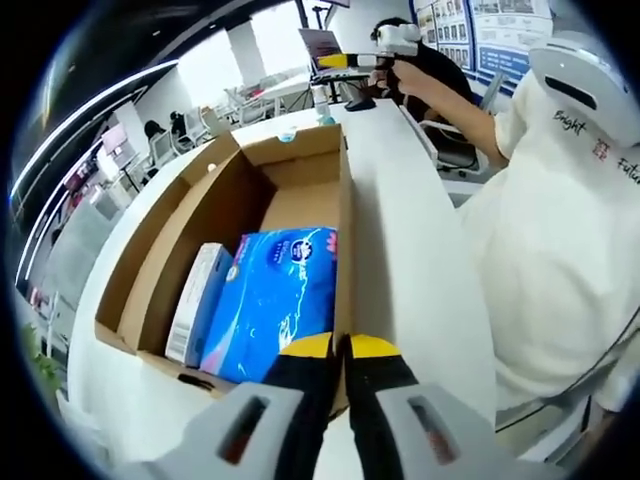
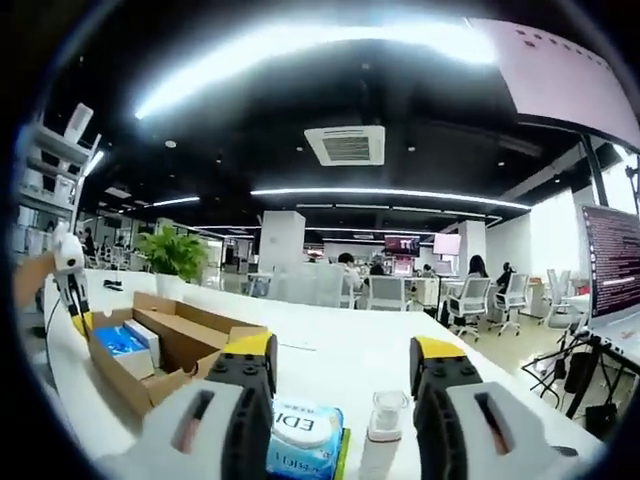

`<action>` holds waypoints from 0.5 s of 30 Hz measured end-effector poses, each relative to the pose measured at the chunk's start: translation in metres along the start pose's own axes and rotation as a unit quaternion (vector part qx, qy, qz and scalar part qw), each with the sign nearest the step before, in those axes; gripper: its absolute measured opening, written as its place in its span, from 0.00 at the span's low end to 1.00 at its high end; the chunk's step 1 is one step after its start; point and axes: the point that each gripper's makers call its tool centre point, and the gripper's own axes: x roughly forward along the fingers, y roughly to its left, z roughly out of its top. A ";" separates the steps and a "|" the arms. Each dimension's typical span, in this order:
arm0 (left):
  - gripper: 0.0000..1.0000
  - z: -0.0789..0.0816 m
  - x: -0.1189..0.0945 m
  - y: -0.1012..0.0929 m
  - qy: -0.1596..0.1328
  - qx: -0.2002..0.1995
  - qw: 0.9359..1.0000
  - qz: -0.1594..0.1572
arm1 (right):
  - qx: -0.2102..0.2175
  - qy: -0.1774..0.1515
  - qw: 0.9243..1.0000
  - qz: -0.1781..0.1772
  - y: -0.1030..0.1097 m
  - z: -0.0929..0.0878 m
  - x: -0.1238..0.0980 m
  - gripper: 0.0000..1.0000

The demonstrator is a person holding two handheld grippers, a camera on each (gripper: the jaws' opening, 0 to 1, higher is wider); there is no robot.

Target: Operate the shoe box by opening the lid, removing the specified soft item, and placing it in the target area until the item is outside and the box remains undamaged.

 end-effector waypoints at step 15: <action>0.04 0.001 0.000 0.000 -0.002 0.002 1.000 0.007 | 0.009 0.002 1.000 0.023 0.017 0.003 0.004 0.44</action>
